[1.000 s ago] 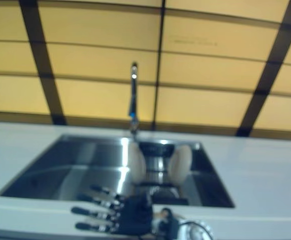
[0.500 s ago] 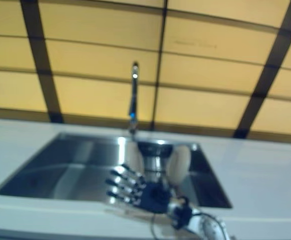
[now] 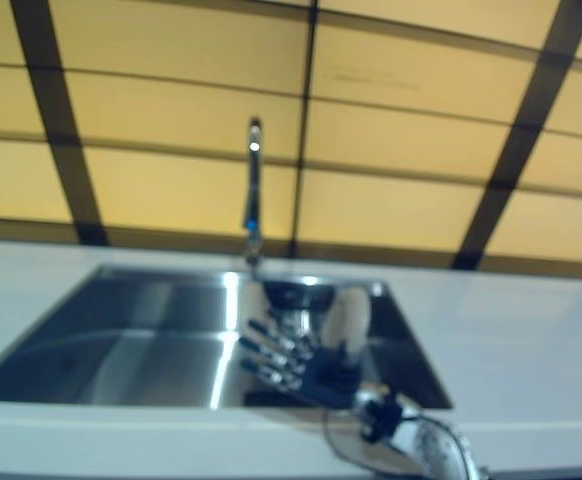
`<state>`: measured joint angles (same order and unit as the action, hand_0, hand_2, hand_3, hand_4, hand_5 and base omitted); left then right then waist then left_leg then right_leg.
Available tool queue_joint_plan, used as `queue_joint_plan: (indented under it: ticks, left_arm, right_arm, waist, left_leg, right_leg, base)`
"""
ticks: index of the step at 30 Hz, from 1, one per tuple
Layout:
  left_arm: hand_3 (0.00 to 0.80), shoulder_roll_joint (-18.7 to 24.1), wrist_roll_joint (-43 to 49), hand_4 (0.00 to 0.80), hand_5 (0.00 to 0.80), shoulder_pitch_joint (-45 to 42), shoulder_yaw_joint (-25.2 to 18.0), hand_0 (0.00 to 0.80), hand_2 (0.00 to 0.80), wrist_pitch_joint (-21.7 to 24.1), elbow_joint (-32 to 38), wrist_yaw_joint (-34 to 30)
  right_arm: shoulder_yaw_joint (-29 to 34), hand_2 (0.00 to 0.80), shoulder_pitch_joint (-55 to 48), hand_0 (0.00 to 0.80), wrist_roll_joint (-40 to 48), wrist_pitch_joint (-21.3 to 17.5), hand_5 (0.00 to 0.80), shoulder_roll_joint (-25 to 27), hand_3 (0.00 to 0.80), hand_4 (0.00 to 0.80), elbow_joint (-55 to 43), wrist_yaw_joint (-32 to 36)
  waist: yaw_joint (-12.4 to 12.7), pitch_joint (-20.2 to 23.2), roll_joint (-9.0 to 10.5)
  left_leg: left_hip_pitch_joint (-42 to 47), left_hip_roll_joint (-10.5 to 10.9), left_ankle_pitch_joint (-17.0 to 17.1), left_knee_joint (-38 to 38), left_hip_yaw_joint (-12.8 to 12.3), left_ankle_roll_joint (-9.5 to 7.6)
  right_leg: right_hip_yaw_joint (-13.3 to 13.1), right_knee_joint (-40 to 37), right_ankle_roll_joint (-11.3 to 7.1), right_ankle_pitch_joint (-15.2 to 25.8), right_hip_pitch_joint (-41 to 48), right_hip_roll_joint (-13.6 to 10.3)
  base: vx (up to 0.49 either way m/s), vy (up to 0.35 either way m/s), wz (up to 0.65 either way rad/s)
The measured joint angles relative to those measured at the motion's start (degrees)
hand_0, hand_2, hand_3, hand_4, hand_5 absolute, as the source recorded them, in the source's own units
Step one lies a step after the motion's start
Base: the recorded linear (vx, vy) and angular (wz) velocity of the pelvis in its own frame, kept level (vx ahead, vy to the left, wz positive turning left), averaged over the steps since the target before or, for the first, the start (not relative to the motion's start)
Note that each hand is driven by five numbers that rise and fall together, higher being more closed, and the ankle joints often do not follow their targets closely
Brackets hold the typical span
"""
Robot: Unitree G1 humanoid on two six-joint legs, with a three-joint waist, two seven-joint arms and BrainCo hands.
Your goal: Take plates into dishwasher
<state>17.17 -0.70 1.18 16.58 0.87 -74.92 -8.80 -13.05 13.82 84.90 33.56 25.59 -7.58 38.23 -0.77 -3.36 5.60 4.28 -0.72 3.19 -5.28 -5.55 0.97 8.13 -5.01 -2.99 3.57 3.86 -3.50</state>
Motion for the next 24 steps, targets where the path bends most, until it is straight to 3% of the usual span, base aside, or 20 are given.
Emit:
queue_joint_plan:
  ticks: [10, 20, 24]
  left_arm:
    - [0.0, -0.09, 0.01, 0.0, 0.0, 0.03, -0.88, 0.0, 0.0, 0.18, 0.01, -0.1]
    - [0.0, 0.17, 0.06, 0.0, 0.0, -0.46, -1.99, 0.0, 0.0, -0.05, 0.53, -0.25]
    - [0.0, 0.33, 0.09, 0.0, 0.0, -0.39, -2.04, 0.0, 0.0, 0.06, 0.52, -0.24]
  right_arm:
    - [3.62, 0.0, 2.04, 0.0, 0.0, -2.89, 0.0, 1.04, 0.0, 0.0, 0.89, -1.66]
    - [10.79, 0.0, 7.3, 0.0, -2.2, -6.17, 0.0, 11.86, 0.0, 0.0, 10.42, -3.66]
    - [11.31, 0.0, 9.54, 0.0, -1.96, -7.57, 0.0, 12.77, 0.0, 0.0, 11.43, -4.74]
  waist:
    - [-0.04, -0.52, 0.06]
    - [-0.12, -0.93, 0.21]
    - [-0.06, -1.13, 0.31]
  left_leg:
    - [0.12, -0.04, 0.03, 0.01, -0.18, -0.03]
    - [0.15, -0.15, 0.01, 0.01, -0.37, 0.0]
    - [0.26, -0.23, 0.02, 0.01, -0.36, 0.03]
  right_leg:
    - [-0.09, 0.14, 0.0, 0.01, 0.08, 0.05]
    - [-0.23, 0.15, 0.0, 0.01, 0.06, 0.23]
    - [-0.23, 0.14, 0.0, 0.01, 0.15, 0.31]
  base:
    - [0.0, 0.0, 0.0]
    - [0.0, 0.0, -0.01]
    - [0.0, 0.0, 0.0]
